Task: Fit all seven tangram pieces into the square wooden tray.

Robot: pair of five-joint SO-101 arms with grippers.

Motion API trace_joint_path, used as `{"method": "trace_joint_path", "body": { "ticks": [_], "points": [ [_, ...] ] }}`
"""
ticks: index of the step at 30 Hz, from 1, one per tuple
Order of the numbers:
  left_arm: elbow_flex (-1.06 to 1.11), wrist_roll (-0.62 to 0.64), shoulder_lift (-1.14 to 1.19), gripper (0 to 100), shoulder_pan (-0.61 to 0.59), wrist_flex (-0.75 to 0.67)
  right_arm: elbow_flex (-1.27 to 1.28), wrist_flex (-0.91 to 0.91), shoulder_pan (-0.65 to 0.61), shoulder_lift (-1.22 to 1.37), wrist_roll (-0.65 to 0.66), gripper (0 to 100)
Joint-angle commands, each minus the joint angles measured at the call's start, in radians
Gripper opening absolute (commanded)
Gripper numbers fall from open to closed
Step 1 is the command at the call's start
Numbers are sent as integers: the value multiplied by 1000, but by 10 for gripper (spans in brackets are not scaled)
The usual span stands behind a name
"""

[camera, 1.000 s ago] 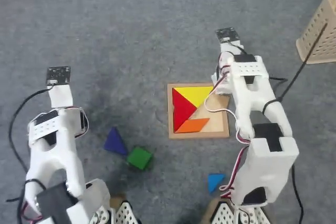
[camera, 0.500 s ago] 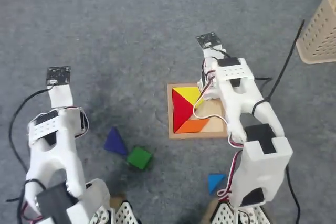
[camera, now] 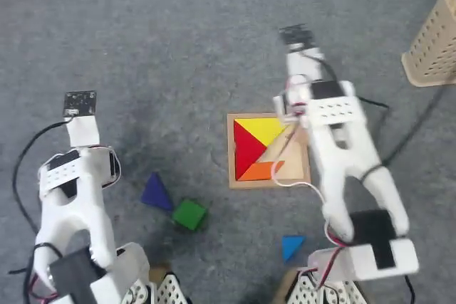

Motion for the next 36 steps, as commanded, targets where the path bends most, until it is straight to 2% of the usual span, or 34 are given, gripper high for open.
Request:
{"method": "trace_joint_path", "body": {
  "ticks": [1, 11, 16, 24, 36],
  "points": [
    [-2, -11, -44, 122, 8, -18, 15, -16, 105, -48, -18, 9],
    [-1, -11, -44, 122, 6, -18, -84, -18, 130, 229, -14, 9],
    [-1, -11, -44, 122, 6, -18, -129, -15, 88, 300, -12, 9],
    [-1, -11, -44, 123, 6, -18, -149, -8, -2, 306, -12, 9],
    [-1, -11, -44, 123, 9, -18, -149, 35, -36, 189, -11, 9]
  ]
}}
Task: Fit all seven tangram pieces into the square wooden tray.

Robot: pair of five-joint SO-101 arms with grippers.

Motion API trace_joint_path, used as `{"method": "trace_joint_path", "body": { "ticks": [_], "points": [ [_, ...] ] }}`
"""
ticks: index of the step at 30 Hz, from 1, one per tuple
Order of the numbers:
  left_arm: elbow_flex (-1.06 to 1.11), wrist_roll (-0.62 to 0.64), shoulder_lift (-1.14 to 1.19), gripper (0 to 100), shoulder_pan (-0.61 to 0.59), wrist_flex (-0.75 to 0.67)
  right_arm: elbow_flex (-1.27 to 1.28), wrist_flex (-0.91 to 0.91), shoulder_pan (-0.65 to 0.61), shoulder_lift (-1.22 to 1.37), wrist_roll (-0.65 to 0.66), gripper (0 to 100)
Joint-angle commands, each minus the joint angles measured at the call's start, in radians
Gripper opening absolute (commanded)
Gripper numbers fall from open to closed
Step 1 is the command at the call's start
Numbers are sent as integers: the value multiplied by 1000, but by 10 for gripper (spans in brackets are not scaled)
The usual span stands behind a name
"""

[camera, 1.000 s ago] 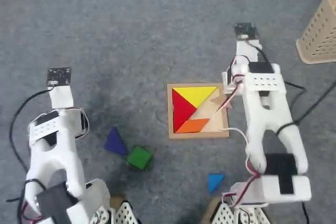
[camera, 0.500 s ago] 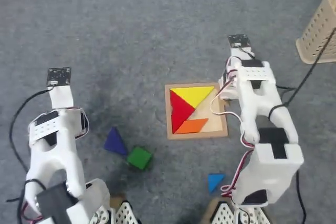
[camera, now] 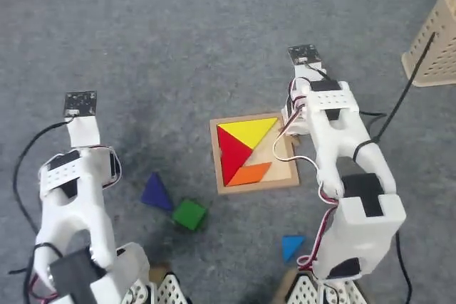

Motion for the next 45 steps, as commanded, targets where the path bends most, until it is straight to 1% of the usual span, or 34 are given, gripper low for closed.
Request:
{"method": "trace_joint_path", "body": {
  "ticks": [1, 7, 11, 14, 18, 21, 25, 31, 37, 43, 45],
  "points": [
    [-4, -9, -44, 123, 5, -18, -51, 30, -61, -116, -5, 9],
    [-4, -9, -44, 123, 5, -18, -43, 36, -183, -127, -5, 10],
    [-4, -9, -44, 123, 5, -18, -15, 35, -223, -128, -5, 10],
    [-5, -9, -38, 123, 5, -18, -18, 35, -209, -134, -5, 10],
    [-7, -9, -37, 123, 5, -18, -35, 28, -157, -137, -14, 10],
    [-7, -9, -37, 123, 5, -18, -40, -1, -130, -128, -41, 10],
    [-7, -9, -37, 123, 5, -18, -20, -50, -136, -128, -41, 10],
    [-7, -9, -37, 123, 5, -18, -20, -45, -163, -87, 3, 10],
    [-5, -9, -37, 123, 5, -18, -23, -76, -166, -13, 0, 10],
    [-5, -9, -37, 123, 5, -18, -15, -65, -171, -12, 2, 9],
    [-5, -9, -37, 123, 5, -18, -12, -56, -194, -12, 8, 8]
  ]
}}
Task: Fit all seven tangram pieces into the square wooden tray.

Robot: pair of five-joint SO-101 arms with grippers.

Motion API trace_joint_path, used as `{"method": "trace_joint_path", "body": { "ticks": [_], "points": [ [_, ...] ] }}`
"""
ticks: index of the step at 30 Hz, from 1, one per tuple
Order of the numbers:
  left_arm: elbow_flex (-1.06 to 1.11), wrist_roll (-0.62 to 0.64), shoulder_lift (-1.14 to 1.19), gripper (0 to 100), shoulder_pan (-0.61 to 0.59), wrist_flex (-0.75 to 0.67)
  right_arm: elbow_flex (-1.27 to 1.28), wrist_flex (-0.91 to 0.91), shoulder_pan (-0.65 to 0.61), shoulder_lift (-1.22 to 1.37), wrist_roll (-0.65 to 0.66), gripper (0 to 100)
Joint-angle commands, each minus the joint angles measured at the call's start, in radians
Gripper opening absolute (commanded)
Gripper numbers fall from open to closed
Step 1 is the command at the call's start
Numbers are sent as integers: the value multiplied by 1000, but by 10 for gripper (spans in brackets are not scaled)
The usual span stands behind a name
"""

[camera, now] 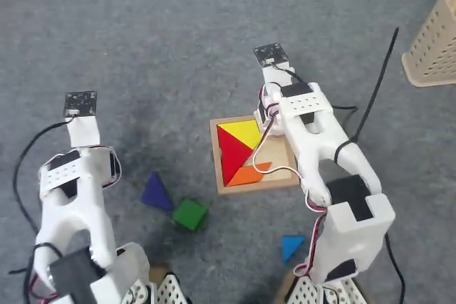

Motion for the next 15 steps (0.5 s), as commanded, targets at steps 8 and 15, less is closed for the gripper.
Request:
{"method": "trace_joint_path", "body": {
  "ticks": [8, 15],
  "points": [
    [-5, -9, -37, 123, 6, -18, 49, 7, -147, -30, 25, 8],
    [-5, -9, -37, 123, 6, -18, 49, 7, -142, -104, 18, 7]
  ]
}}
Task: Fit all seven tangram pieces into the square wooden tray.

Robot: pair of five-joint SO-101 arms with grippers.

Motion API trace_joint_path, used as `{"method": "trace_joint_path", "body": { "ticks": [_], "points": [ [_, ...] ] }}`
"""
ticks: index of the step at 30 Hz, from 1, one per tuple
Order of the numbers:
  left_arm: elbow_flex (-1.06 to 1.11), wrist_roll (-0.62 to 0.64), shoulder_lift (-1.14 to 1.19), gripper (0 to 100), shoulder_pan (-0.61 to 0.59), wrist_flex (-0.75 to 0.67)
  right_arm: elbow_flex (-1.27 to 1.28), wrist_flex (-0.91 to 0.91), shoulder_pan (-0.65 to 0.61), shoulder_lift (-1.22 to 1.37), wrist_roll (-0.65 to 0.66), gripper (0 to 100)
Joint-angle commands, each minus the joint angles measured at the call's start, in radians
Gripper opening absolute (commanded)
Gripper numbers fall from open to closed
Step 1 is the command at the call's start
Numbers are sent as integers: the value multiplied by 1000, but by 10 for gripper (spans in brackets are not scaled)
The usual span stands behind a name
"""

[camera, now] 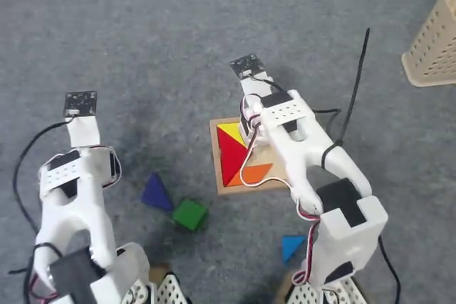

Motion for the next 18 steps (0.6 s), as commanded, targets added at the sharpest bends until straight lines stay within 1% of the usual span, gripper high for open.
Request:
{"method": "trace_joint_path", "body": {
  "ticks": [1, 5, 8, 13, 18],
  "points": [
    [-5, -9, -37, 123, 6, -18, 3, 8, -27, -128, 17, 7],
    [-5, -9, -37, 123, 6, -18, 9, 45, -21, -266, 18, 9],
    [-5, -9, -37, 123, 6, -18, 32, 35, 24, -285, 18, 9],
    [-5, -9, -37, 123, 6, -18, 40, 24, 85, -191, 18, 9],
    [-4, -9, -37, 123, 6, -18, 40, -47, 99, -90, 23, 9]
  ]
}}
